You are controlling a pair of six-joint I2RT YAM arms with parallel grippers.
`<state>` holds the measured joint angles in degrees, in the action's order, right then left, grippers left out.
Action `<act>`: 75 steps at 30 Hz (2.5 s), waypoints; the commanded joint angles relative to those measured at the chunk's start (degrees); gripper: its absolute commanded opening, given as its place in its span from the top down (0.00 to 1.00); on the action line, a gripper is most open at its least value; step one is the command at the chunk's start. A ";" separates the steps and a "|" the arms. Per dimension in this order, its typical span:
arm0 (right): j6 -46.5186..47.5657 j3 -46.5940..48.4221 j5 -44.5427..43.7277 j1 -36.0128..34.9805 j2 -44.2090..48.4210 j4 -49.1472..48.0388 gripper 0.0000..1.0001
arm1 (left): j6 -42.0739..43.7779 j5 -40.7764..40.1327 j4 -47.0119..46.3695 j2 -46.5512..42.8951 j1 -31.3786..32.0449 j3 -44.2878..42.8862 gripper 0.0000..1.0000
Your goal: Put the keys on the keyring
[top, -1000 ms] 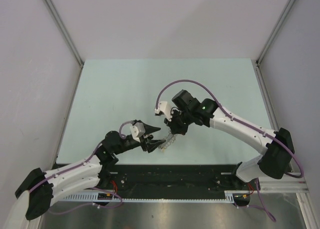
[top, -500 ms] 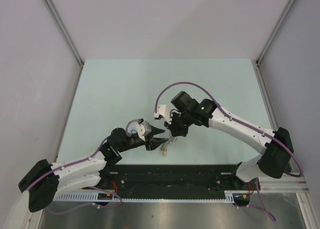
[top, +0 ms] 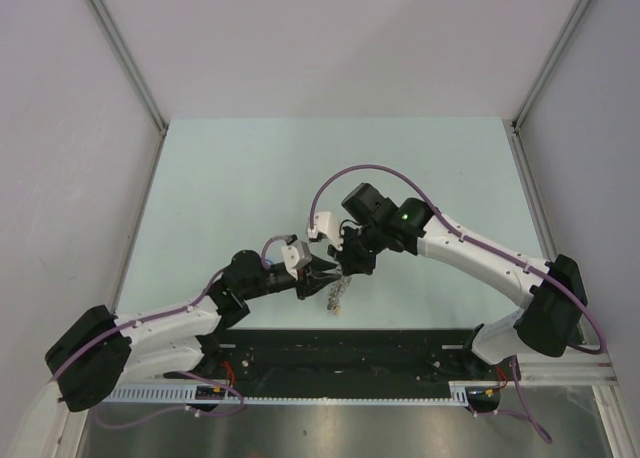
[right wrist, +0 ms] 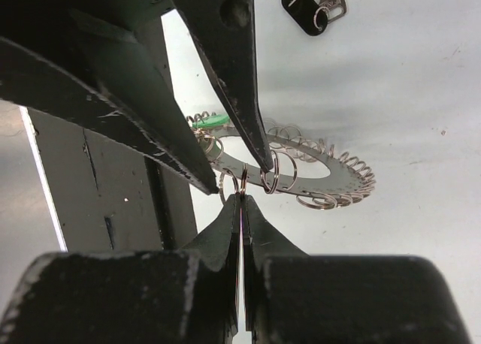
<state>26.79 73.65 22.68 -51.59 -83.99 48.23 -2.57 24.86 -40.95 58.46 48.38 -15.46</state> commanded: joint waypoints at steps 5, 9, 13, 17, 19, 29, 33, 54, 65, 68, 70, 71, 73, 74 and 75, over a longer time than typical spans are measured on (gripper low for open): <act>1.08 2.64 2.64 -0.26 2.51 -0.33 1.00 | 0.55 1.86 -1.85 1.75 0.22 -2.11 0.69; 1.43 2.64 3.07 -0.35 2.77 -0.15 1.00 | 0.63 2.21 -1.94 2.10 0.22 -2.29 0.76; 1.95 2.64 3.87 -0.52 2.60 0.29 1.00 | 0.63 2.82 -2.03 1.75 0.22 -2.47 0.80; 2.39 2.64 4.13 -0.79 2.34 0.46 1.00 | 0.63 3.96 -1.42 2.01 0.22 -2.90 0.80; 2.57 2.64 4.31 -0.88 2.34 0.73 1.00 | 0.63 4.75 -1.33 2.54 0.22 -3.17 0.80; 2.75 2.64 4.22 -1.14 2.33 0.64 1.00 | 0.46 8.98 -0.54 3.95 0.22 -4.49 1.00; 1.43 2.64 2.90 -0.88 3.56 -0.50 0.93 | -0.59 6.26 -1.85 2.63 0.22 -3.09 1.00; -32.57 -29.95 -3.27 2.90 28.17 -42.56 0.53 | -11.49 -8.34 -21.27 -4.14 0.22 8.34 1.00; -41.55 -43.15 8.42 7.82 28.97 -66.31 0.51 | -12.46 -7.90 -22.16 -4.93 0.22 8.70 1.00; -42.25 -43.76 10.89 8.44 28.26 -68.70 0.52 | -12.55 -7.99 -22.24 -5.20 0.22 8.78 1.00; -42.34 -43.76 11.86 8.44 27.48 -69.23 0.53 | -12.55 -8.07 -22.16 -5.37 0.22 8.61 1.00; -42.34 -43.76 12.65 8.44 27.21 -69.67 0.54 | -12.55 -7.90 -22.24 -5.37 0.22 8.61 0.99; -42.34 -43.76 12.92 8.44 26.68 -69.94 0.55 | -12.55 -7.81 -22.24 -5.28 0.22 8.35 1.00; -42.26 -43.76 13.35 8.44 26.42 -70.37 0.55 | -12.64 -7.81 -22.42 -5.20 0.22 8.34 1.00; -42.25 -43.76 13.62 8.53 26.16 -70.64 0.56 | -12.72 -7.55 -22.51 -5.11 0.22 8.26 1.00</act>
<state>-14.81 29.89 33.15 -43.27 -56.93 -17.06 -14.13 17.21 -58.02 54.28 48.38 -6.70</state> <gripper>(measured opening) 0.452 0.009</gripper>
